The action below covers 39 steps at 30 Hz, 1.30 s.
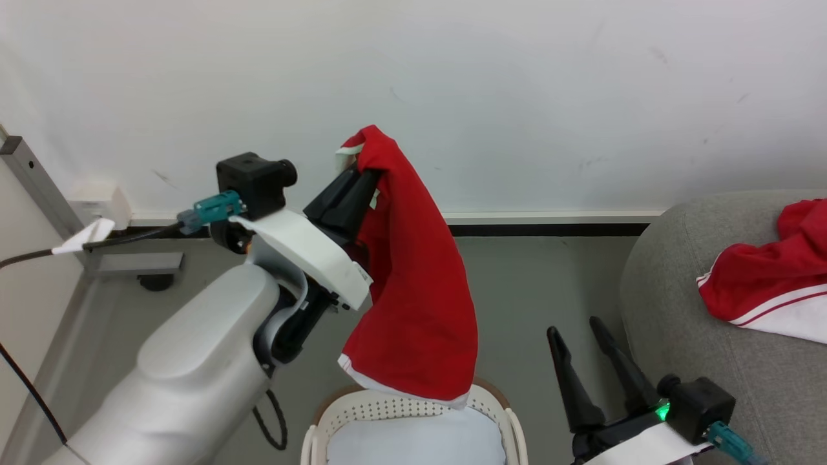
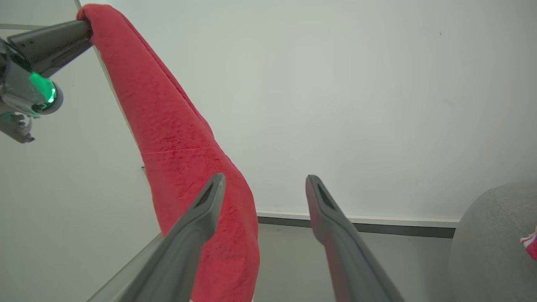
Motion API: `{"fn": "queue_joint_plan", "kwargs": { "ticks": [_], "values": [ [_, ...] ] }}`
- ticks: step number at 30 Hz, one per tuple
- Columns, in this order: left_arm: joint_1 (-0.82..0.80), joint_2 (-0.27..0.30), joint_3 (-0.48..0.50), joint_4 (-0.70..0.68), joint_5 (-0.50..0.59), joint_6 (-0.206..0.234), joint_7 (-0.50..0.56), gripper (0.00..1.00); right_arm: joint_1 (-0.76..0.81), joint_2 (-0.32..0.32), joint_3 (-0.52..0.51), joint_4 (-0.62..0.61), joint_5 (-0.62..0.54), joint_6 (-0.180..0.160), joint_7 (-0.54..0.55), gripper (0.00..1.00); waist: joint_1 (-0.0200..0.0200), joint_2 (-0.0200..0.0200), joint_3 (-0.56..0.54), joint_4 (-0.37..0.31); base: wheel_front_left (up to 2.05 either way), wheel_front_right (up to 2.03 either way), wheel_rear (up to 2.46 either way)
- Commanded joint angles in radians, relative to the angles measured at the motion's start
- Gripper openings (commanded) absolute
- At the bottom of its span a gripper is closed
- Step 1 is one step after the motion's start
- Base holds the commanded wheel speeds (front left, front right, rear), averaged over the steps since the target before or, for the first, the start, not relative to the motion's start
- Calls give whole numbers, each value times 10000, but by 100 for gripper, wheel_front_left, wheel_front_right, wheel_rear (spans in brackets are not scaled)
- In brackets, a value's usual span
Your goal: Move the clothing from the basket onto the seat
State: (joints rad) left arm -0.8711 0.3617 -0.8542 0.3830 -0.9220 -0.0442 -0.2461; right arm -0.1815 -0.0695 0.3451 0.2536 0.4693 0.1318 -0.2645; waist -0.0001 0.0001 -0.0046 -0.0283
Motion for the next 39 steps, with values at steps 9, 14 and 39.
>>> {"fn": "queue_joint_plan", "kwargs": {
  "ticks": [9,14,39],
  "values": [
    [214,-387,-448,29,128,-53,111,0,-747,-38,1605,877,98,-22,3,100,1,-1,-41,395,0,0,0],
    [256,-623,-710,-126,116,-163,225,0,-1372,77,2170,1748,129,-22,3,100,1,-1,-78,831,0,0,0],
    [587,-1079,-2000,-1482,264,-303,1201,0,-4261,55,3700,5671,-342,-23,4,100,1,-1,-269,2591,0,0,0]
  ]
}}
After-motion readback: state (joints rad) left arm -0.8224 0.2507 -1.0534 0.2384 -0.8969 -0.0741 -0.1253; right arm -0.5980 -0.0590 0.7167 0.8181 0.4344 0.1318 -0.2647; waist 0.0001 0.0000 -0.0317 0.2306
